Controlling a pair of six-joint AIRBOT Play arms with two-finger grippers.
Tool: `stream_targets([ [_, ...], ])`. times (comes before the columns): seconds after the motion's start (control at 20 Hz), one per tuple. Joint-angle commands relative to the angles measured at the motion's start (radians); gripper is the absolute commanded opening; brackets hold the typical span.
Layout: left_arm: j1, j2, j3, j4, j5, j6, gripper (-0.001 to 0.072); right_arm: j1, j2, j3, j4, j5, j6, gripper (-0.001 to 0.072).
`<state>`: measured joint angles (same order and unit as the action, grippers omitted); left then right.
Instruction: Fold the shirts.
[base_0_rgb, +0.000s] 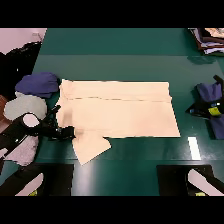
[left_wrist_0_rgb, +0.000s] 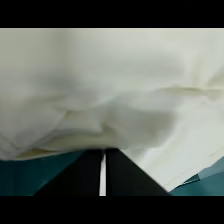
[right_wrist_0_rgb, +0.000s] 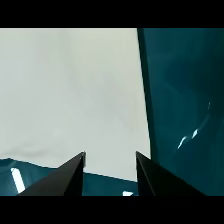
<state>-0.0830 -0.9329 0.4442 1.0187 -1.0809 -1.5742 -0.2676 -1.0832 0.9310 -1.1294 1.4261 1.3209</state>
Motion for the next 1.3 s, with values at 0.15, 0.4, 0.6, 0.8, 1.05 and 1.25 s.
stream_targets([
  [0.15, -0.001, 0.003, 0.0, -0.031, -0.029, 0.035, 0.0035, -0.209, -0.015, -0.241, 0.005, 0.006, -0.056, 0.0495],
  [0.4, -0.001, 0.003, 0.0, -0.043, -0.023, 0.041, 0.0035, -0.226, -0.107, -0.361, 0.09, -0.067, -0.097, 0.0445],
  [0.6, -0.001, 0.003, 0.0, -0.043, -0.02, 0.04, 0.0035, -0.114, -0.15, -0.364, 0.09, -0.123, -0.097, 0.0329],
  [0.8, -0.001, 0.003, 0.017, -0.01, -0.035, 0.045, 0.0034, -0.05, -0.098, -0.364, 0.066, -0.16, -0.099, 0.0039],
  [1.05, -0.001, 0.06, 0.117, 0.048, -0.146, 0.027, 0.0033, -0.094, 0.119, -0.364, -0.083, -0.069, -0.099, 0.0018],
  [1.25, -0.001, 0.259, 0.116, 0.046, -0.323, -0.047, 0.0033, -0.163, 0.315, -0.364, -0.223, 0.108, -0.099, 0.0019],
])
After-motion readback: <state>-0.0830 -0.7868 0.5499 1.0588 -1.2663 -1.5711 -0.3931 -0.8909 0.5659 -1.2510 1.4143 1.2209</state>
